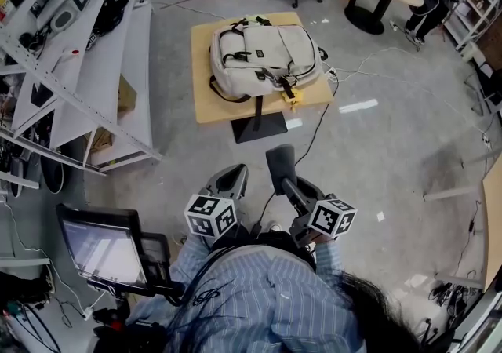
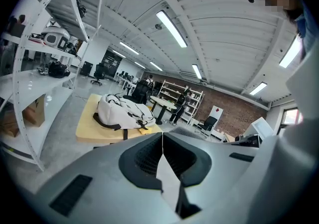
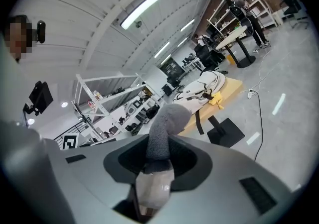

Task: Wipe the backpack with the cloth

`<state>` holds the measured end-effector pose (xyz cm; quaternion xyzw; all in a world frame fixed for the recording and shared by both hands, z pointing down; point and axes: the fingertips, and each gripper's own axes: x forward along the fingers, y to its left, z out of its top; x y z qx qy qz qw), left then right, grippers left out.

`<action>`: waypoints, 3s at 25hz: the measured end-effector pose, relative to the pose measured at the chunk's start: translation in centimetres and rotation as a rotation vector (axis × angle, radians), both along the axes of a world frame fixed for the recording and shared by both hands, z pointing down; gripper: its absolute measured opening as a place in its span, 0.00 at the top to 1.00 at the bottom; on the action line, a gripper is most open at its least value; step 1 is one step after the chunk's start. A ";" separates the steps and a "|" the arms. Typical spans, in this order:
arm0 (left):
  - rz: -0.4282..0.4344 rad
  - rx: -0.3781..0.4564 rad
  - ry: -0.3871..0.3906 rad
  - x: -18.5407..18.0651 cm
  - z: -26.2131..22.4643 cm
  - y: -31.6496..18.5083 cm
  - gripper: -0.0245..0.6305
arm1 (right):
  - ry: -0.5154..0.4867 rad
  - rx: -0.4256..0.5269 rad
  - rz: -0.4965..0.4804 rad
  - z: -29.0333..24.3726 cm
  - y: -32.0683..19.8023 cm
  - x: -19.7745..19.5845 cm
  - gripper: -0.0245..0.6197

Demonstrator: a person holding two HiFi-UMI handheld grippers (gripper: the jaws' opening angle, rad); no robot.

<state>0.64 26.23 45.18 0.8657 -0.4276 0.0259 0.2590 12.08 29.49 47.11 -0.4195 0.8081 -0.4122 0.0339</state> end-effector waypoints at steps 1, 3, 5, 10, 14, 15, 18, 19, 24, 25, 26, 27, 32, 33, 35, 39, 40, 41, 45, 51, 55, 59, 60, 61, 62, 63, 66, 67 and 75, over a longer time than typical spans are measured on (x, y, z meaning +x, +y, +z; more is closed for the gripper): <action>-0.005 0.000 -0.002 0.3 0.0 0.0 0.95 | 0.001 -0.002 -0.005 0.1 0.0 0.3 0.78; -0.019 -0.001 -0.006 0.7 -0.1 0.1 0.95 | -0.004 -0.008 -0.018 0.3 0.0 0.8 0.78; -0.037 -0.002 -0.009 1.1 -0.2 0.2 0.95 | -0.009 -0.011 -0.036 0.4 0.0 1.3 0.78; -0.099 -0.004 -0.019 1.7 0.4 0.7 0.95 | -0.010 -0.024 -0.101 1.3 0.1 2.1 0.78; -0.148 -0.024 -0.036 1.5 1.4 1.0 0.95 | -0.022 -0.052 -0.152 2.6 0.0 2.1 0.78; -0.161 -0.027 -0.039 1.2 1.5 0.8 0.95 | -0.025 -0.059 -0.164 2.7 -0.2 2.0 0.78; -0.202 -0.018 -0.034 0.2 1.3 -0.6 0.95 | -0.024 -0.068 -0.196 3.0 -1.2 1.5 0.78; -0.215 -0.011 -0.027 -0.2 1.1 -1.2 0.95 | -0.022 -0.066 -0.204 3.0 -1.8 1.2 0.78; -0.258 -0.003 0.013 -3.7 1.0 -5.4 0.95 | -0.012 -0.054 -0.209 3.1 -6.3 -1.0 0.78; -0.256 -0.011 0.020 -4.5 1.2 -6.5 0.95 | -0.011 -0.054 -0.205 3.1 -7.4 -1.6 0.78; -0.255 -0.019 0.028 -5.4 1.5 -7.6 0.95 | -0.011 -0.055 -0.200 3.2 -8.6 -2.4 0.78; -0.256 -0.028 0.037 -6.3 1.6 -8.9 0.95 | -0.009 -0.058 -0.196 3.2 -9.7 -3.1 0.78; -0.226 -0.043 0.030 -11.7 1.4 -16.4 0.95 | 0.013 -0.053 -0.167 2.5 -16.8 -8.4 0.78; -0.208 -0.040 0.018 -12.7 1.3 -17.8 0.95 | 0.015 -0.049 -0.161 2.2 -18.3 -9.5 0.78; -0.172 -0.037 0.001 -14.6 1.2 -20.5 0.95 | 0.016 -0.044 -0.146 1.8 -21.2 -12.0 0.78; -0.103 -0.043 -0.005 -17.0 1.4 -24.5 0.95 | 0.030 -0.040 -0.129 1.6 -25.7 -16.3 0.78; -0.088 -0.042 -0.009 -17.4 1.6 -25.3 0.95 | 0.041 -0.037 -0.128 1.5 -26.7 -17.0 0.78; -0.077 -0.040 -0.013 -17.8 1.7 -26.1 0.95 | 0.053 -0.035 -0.129 1.5 -27.5 -17.7 0.78; -0.074 -0.025 -0.009 -19.3 1.9 -28.9 0.95 | 0.097 -0.043 -0.152 1.2 -30.5 -19.6 0.78; -0.094 -0.025 0.022 -20.1 2.1 -31.5 0.95 | 0.195 -0.026 -0.257 -0.8 -37.3 -20.0 0.78; -0.127 -0.025 0.016 -20.3 2.8 -33.4 0.95 | 0.285 0.032 -0.335 -1.9 -44.9 -20.2 0.78; -0.184 -0.011 0.007 -20.0 2.4 -35.8 0.95 | 0.392 0.044 -0.449 -1.8 -52.9 -20.5 0.78; -0.207 -0.009 0.007 -20.2 2.3 -36.5 0.95 | 0.424 0.033 -0.483 -1.3 -54.8 -20.9 0.78; -0.235 -0.008 0.008 -20.5 2.2 -37.3 0.95 | 0.455 0.017 -0.519 -0.7 -56.6 -21.4 0.78; -0.264 -0.007 0.009 -20.7 2.2 -38.0 0.95 | 0.485 -0.004 -0.556 0.1 -58.4 -21.9 0.78; -0.291 -0.006 0.010 -20.8 2.1 -38.7 0.95 | 0.514 -0.032 -0.588 1.0 -60.1 -22.2 0.78; -0.367 -0.008 0.000 -20.6 2.3 -40.7 0.95 | 0.586 -0.120 -0.653 3.8 -65.0 -22.7 0.78; -0.393 -0.012 -0.004 -20.5 2.5 -41.1 0.95 | 0.599 -0.148 -0.669 4.7 -66.4 -22.9 0.78; -0.528 -0.067 -0.036 -20.8 3.9 -41.5 0.95 | 0.658 -0.351 -0.693 10.4 -72.9 -24.8 0.78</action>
